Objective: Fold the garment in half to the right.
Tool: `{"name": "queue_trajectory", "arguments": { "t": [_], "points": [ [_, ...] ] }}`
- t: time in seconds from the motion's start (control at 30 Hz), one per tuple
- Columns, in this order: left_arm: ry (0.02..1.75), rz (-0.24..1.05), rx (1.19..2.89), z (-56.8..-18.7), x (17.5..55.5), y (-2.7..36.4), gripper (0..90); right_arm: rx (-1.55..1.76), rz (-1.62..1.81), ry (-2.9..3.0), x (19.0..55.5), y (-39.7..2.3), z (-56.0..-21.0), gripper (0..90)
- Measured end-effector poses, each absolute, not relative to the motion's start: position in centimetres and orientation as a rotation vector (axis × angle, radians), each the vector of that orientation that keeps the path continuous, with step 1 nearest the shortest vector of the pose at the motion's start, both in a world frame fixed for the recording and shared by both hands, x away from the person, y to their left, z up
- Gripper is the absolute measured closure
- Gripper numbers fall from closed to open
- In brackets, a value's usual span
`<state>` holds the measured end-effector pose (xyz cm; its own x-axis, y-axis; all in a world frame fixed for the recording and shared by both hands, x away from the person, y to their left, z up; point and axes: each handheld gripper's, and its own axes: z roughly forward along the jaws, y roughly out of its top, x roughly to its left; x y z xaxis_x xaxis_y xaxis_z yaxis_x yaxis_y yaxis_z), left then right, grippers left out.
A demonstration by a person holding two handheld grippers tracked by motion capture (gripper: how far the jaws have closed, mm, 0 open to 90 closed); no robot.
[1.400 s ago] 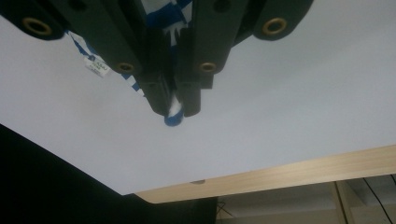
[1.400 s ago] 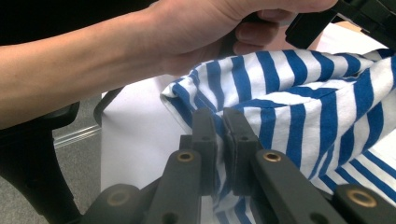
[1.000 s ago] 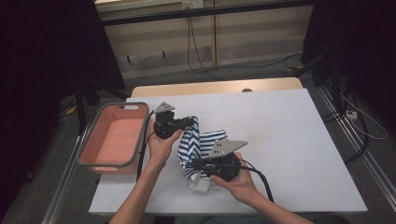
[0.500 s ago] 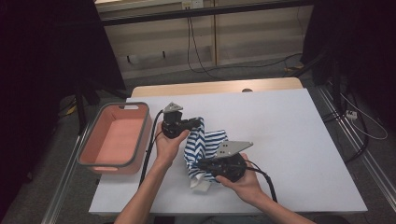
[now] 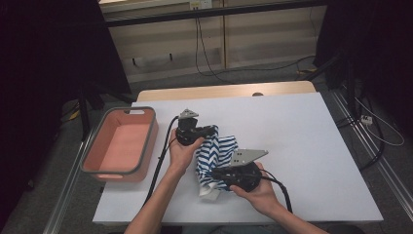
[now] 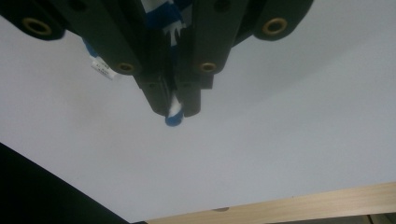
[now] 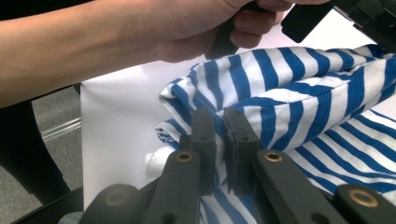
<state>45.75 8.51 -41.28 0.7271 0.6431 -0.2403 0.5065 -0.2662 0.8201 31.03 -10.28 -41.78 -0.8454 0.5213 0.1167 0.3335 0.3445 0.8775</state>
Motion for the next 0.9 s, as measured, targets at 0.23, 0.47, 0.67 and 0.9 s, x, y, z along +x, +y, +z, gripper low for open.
{"name": "queue_trajectory", "arguments": {
  "t": [0.23, 0.47, 0.67, 0.9],
  "points": [
    [0.883, 0.163, 1.954, -41.7, 45.8, 7.6, 85.9, 0.802, 1.490, 2.430, 30.9, -10.9, -42.3, 83.5],
    [0.892, 0.166, 1.977, -42.4, 46.0, 6.7, 85.9, 0.818, 1.457, 2.439, 30.8, -11.5, -42.8, 83.0],
    [0.930, 0.166, 1.988, -43.2, 46.5, 6.3, 85.8, 0.863, 1.455, 2.428, 31.0, -12.0, -43.6, 82.4],
    [0.954, 0.158, 1.998, -44.2, 46.9, 5.8, 84.9, 0.874, 1.416, 2.429, 31.1, -12.4, -44.1, 77.9]
  ]
}}
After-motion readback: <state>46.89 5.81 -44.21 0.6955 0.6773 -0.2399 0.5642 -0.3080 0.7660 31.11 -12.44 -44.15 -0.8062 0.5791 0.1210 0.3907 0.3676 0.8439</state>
